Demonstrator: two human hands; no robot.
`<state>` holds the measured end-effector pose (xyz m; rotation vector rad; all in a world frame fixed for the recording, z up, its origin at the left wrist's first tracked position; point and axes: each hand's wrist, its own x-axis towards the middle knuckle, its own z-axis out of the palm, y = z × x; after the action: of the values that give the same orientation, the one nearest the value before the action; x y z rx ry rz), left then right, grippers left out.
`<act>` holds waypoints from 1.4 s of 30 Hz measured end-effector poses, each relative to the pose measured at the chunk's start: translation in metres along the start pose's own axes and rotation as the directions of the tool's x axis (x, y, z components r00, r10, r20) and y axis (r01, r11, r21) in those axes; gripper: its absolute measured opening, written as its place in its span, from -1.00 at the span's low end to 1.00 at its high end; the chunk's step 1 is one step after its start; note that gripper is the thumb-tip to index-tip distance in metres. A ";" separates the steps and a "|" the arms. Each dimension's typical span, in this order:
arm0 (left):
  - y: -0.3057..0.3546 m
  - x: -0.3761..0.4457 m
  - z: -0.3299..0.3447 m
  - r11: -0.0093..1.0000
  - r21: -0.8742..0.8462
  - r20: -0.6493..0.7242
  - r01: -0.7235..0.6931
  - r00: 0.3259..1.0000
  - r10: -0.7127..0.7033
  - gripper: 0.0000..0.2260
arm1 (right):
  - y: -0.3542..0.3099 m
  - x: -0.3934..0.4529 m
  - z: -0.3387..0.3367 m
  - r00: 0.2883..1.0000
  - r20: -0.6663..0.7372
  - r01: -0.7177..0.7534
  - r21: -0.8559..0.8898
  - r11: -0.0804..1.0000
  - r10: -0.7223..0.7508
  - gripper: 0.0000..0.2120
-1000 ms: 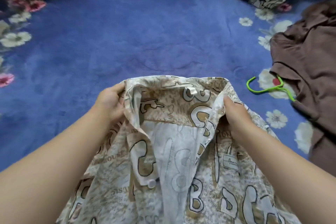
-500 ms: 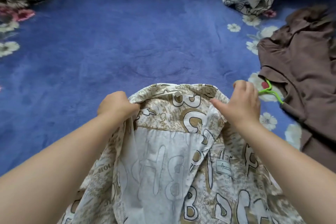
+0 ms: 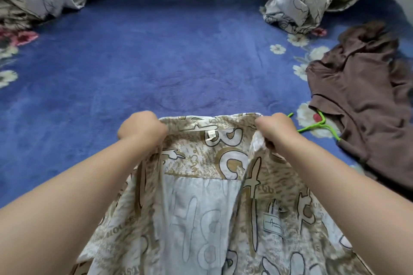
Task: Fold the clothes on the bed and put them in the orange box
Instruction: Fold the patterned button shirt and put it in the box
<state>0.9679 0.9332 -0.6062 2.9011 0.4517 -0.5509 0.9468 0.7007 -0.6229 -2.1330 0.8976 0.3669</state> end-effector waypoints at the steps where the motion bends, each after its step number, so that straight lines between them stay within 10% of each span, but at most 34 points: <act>1: 0.007 0.003 -0.008 0.995 -0.096 -0.017 0.013 1.000 -0.015 -0.83 | -0.007 -0.001 0.002 1.000 -0.009 -0.020 0.165 0.986 0.021 -0.81; 3: 0.022 0.006 -0.016 0.941 -0.332 -0.041 0.068 0.995 -0.086 -0.83 | -0.015 -0.007 0.011 0.999 -0.040 -0.017 0.293 0.956 0.030 -0.82; 7: 0.042 -0.006 0.025 0.814 -0.578 -0.036 0.059 0.995 -0.097 -0.68 | -0.003 -0.030 0.042 0.960 0.126 0.258 -0.038 0.965 -0.252 -0.68; 14: -0.014 -0.038 0.112 0.838 -0.019 0.162 -0.546 0.825 0.541 -0.46 | 0.039 -0.031 0.051 0.738 0.522 0.637 -0.327 0.699 -0.428 -0.49; 18: -0.010 -0.043 0.106 0.856 -0.014 -0.200 -0.517 0.840 0.504 -0.61 | 0.047 -0.029 0.046 0.700 0.207 0.711 -0.299 0.637 -0.684 -0.72; 20: -0.003 -0.045 0.096 0.926 0.041 -0.113 -0.375 0.919 0.377 -0.64 | 0.034 -0.029 0.042 0.624 0.035 0.729 -0.385 0.566 -0.780 -0.70; 24: 0.012 -0.034 0.092 0.958 0.050 0.019 -0.281 0.960 0.280 -0.75 | -0.002 -0.016 0.039 0.844 0.318 0.509 -0.728 0.460 -0.432 -0.67; 30: 0.020 -0.051 0.086 0.836 -0.032 -0.197 -0.548 0.823 0.532 -0.78 | -0.024 0.004 0.041 0.829 0.242 0.557 -0.443 0.702 -0.505 -0.86; 33: 0.018 -0.042 0.097 0.852 0.206 -0.014 -0.482 0.869 0.495 -0.76 | -0.011 -0.003 0.050 0.871 0.232 0.490 -0.482 0.726 -0.434 -0.72; 37: 0.009 -0.031 0.106 0.859 0.209 0.222 -0.467 0.878 0.423 -0.56 | 0.018 -0.012 0.066 0.843 0.378 0.533 -0.683 0.499 -0.383 -0.33; 42: -0.003 -0.029 0.089 0.868 0.108 0.227 -0.484 0.862 0.453 -0.68 | 0.030 -0.016 0.043 0.778 0.430 0.625 -0.452 0.636 -0.459 -0.28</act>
<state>0.9113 0.9098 -0.6776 2.9019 -0.3437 -0.8039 0.9152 0.7274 -0.6596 -2.6813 -0.1015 0.6565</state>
